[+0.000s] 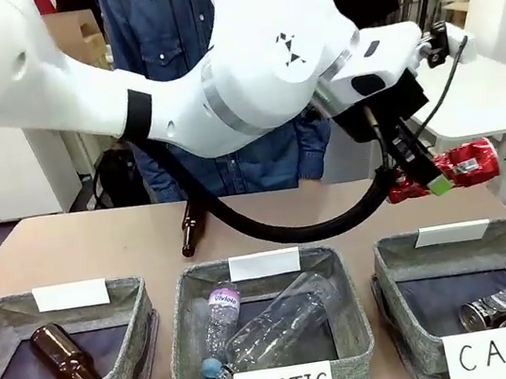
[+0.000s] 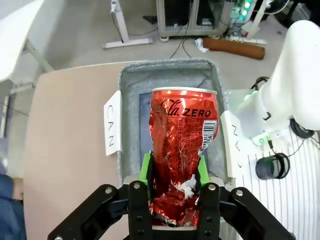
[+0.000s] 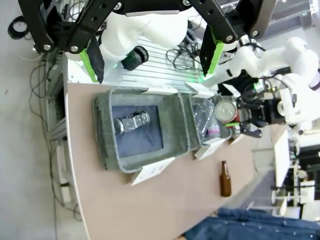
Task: Sort the can waste into the basket.
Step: Pick up the can waste from the table and place it in the right Fabric basket.
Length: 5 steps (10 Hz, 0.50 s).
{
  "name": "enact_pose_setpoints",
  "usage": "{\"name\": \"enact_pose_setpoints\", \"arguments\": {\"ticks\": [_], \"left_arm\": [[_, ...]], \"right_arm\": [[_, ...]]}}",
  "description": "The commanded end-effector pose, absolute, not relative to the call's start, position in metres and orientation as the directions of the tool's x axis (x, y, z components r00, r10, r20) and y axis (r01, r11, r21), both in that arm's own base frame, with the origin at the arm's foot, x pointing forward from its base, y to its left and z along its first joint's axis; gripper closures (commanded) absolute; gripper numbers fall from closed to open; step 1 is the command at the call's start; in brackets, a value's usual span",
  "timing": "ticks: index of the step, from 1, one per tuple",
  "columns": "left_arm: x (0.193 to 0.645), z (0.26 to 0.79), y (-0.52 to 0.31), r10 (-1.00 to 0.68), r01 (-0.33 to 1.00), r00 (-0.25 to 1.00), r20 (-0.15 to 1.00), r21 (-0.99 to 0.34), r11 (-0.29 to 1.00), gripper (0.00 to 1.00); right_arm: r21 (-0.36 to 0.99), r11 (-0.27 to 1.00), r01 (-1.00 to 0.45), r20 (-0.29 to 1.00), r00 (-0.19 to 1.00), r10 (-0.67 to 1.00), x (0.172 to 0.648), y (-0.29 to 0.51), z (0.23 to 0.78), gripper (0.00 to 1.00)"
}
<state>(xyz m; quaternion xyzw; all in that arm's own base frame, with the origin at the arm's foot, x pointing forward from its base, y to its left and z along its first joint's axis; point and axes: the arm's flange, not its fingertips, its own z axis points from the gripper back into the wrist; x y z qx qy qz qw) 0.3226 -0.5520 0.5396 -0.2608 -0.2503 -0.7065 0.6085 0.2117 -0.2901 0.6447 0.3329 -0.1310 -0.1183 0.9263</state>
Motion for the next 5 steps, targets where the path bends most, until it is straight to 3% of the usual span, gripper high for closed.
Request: {"name": "enact_pose_setpoints", "arguments": {"ticks": [1, 5], "left_arm": [[0.323, 0.511, -0.581, -0.7, 0.982, -0.119, 0.704, -0.022, -0.189, 0.61], [0.321, 0.508, -0.592, -0.674, 0.986, -0.112, 0.73, -0.004, -0.169, 0.61]], "right_arm": [[0.639, 0.756, 0.141, 0.149, 0.942, -0.302, 0.211, -0.29, 0.647, 0.0], [0.639, 0.756, 0.141, 0.149, 0.942, -0.302, 0.211, -0.29, 0.647, 0.0]]}}
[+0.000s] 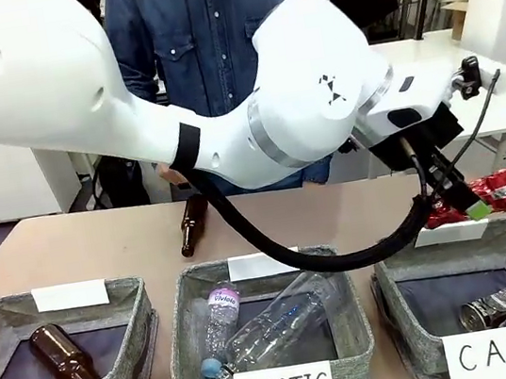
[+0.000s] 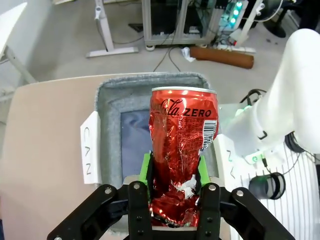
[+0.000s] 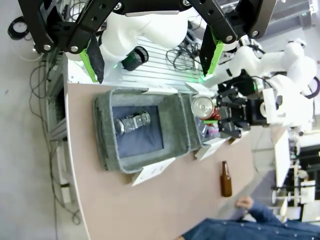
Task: Sort the can waste into the basket.
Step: Pick up the can waste from the table and place it in the right Fabric basket.
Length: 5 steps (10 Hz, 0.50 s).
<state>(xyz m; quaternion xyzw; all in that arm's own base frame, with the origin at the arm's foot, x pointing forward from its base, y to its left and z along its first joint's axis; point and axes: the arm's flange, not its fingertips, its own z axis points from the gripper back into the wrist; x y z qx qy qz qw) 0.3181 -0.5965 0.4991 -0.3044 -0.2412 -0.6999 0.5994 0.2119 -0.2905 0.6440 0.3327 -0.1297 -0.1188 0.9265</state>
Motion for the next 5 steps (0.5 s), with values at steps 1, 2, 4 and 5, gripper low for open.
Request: {"name": "enact_pose_setpoints", "arguments": {"ticks": [1, 2, 4, 5], "left_arm": [[0.3208, 0.507, -0.592, -0.675, 0.983, -0.123, 0.727, -0.005, -0.183, 0.02], [0.3212, 0.5068, -0.5911, -0.671, 0.982, -0.119, 0.732, -0.012, -0.187, 0.02], [0.3199, 0.5091, -0.5883, -0.657, 0.982, -0.123, 0.743, -0.003, -0.187, 0.0], [0.3191, 0.5107, -0.5863, -0.653, 0.983, -0.123, 0.747, 0.001, -0.184, 0.0]], "right_arm": [[0.639, 0.756, 0.141, 0.149, 0.942, -0.302, 0.2107, -0.2902, 0.647, 0.0], [0.639, 0.756, 0.141, 0.149, 0.942, -0.302, 0.2107, -0.2902, 0.647, 0.0], [0.639, 0.756, 0.141, 0.149, 0.942, -0.302, 0.2107, -0.2902, 0.647, 0.0], [0.639, 0.756, 0.141, 0.149, 0.942, -0.302, 0.2107, -0.2902, 0.647, 0.0]]}}
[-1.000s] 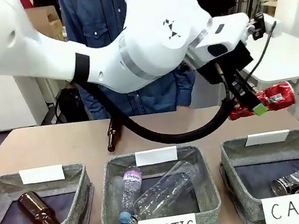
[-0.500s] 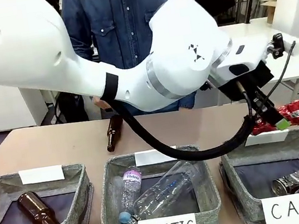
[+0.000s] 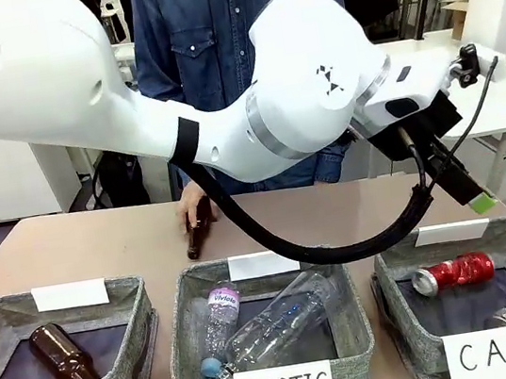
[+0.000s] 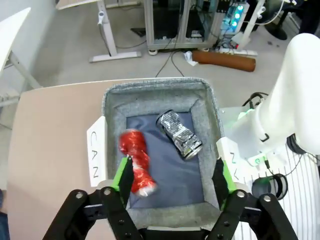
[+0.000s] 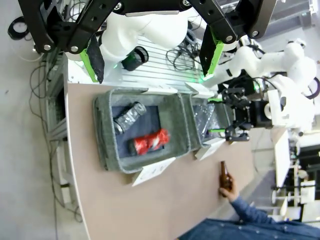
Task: Sort the can waste into the basket.
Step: Pick up the can waste from the table and place it in the right Fabric basket.
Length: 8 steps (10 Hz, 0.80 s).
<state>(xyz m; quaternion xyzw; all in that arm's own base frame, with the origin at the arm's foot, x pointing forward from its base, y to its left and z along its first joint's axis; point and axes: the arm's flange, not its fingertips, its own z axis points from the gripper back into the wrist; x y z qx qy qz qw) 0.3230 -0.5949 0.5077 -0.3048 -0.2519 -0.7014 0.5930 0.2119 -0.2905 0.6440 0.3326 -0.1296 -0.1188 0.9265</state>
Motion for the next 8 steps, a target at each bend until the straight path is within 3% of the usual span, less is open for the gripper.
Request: {"name": "enact_pose_setpoints", "arguments": {"ticks": [1, 4, 6, 8], "left_arm": [[0.318, 0.512, -0.584, -0.649, 0.984, -0.117, 0.751, 0.0, -0.177, 0.0], [0.286, 0.541, -0.54, -0.693, 0.96, -0.101, 0.714, -0.112, -0.256, 0.0], [0.25, 0.59, -0.455, -0.626, 0.937, -0.151, 0.765, -0.092, -0.338, 0.0], [0.232, 0.613, -0.377, -0.624, 0.982, -0.106, 0.774, -0.016, -0.187, 0.0]], "right_arm": [[0.639, 0.756, 0.141, 0.149, 0.942, -0.302, 0.211, -0.29, 0.647, 0.0], [0.639, 0.756, 0.141, 0.149, 0.942, -0.302, 0.211, -0.29, 0.647, 0.0], [0.631, 0.763, 0.14, 0.142, 0.946, -0.292, 0.219, -0.286, 0.641, 0.0], [0.62, 0.774, 0.13, 0.117, 0.96, -0.256, 0.233, -0.271, 0.64, 0.0]]}}
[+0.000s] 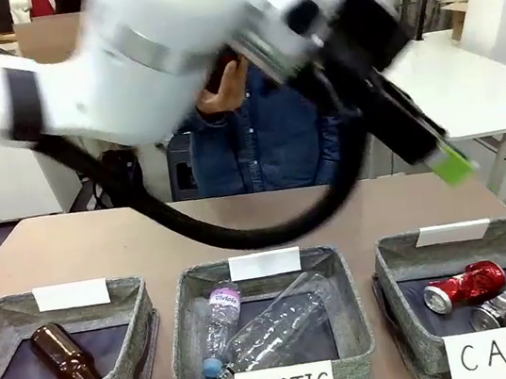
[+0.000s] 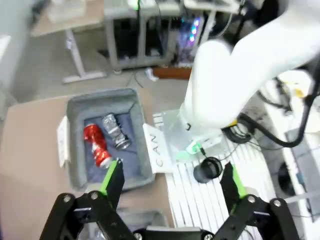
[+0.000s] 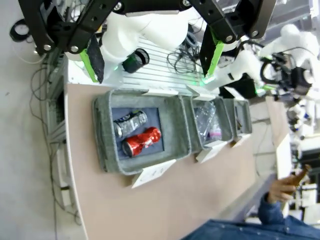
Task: Sort the can waste into the basket.
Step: Pick up the can waste from the table and place it in the right Fabric basket.
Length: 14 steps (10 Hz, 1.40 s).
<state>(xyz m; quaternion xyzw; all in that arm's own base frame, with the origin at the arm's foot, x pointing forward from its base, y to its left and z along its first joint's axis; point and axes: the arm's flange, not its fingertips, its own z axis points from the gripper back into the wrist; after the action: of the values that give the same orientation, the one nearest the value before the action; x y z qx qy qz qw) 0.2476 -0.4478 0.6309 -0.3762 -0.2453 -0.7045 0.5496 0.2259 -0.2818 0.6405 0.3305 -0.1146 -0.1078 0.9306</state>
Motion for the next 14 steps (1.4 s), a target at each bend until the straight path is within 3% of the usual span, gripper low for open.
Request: {"name": "enact_pose_setpoints", "arguments": {"ticks": [1, 3, 5, 7, 9, 11, 14], "left_arm": [[0.235, 0.614, -0.34, -0.646, 0.996, -0.019, 0.763, -0.045, -0.082, 0.0], [0.26, 0.607, -0.241, -0.67, 0.955, 0.295, 0.681, -0.193, 0.225, 0.0], [0.283, 0.602, -0.134, -0.499, 0.82, 0.56, 0.661, -0.361, 0.443, 0.0], [0.292, 0.597, -0.011, -0.215, 0.587, 0.782, 0.585, -0.577, 0.568, 0.0], [0.264, 0.61, 0.079, -0.03, 0.473, 0.8, 0.599, -0.598, 0.647, 0.0], [0.203, 0.633, 0.159, 0.12, 0.379, 0.795, 0.594, -0.642, 0.667, 0.0], [0.153, 0.641, 0.187, 0.109, 0.363, 0.812, 0.573, -0.643, 0.675, 0.0]], "right_arm": [[0.606, 0.787, 0.112, 0.117, 0.967, -0.228, 0.24, -0.26, 0.641, 0.0], [0.599, 0.8, 0.027, 0.137, 0.981, -0.135, 0.256, -0.228, 0.646, 0.0], [0.657, 0.748, -0.092, 0.169, 0.985, -0.026, 0.272, -0.177, 0.65, 0.0], [0.72, 0.689, -0.08, 0.133, 0.991, -0.024, 0.293, -0.112, 0.643, 0.0], [0.687, 0.722, -0.085, 0.075, 0.996, 0.046, 0.303, -0.089, 0.629, 0.0], [0.679, 0.733, -0.051, 0.041, 0.999, 0.032, 0.308, -0.085, 0.625, 0.0], [0.773, 0.633, 0.039, -0.024, 0.999, -0.032, 0.319, -0.072, 0.631, 0.0]]}}
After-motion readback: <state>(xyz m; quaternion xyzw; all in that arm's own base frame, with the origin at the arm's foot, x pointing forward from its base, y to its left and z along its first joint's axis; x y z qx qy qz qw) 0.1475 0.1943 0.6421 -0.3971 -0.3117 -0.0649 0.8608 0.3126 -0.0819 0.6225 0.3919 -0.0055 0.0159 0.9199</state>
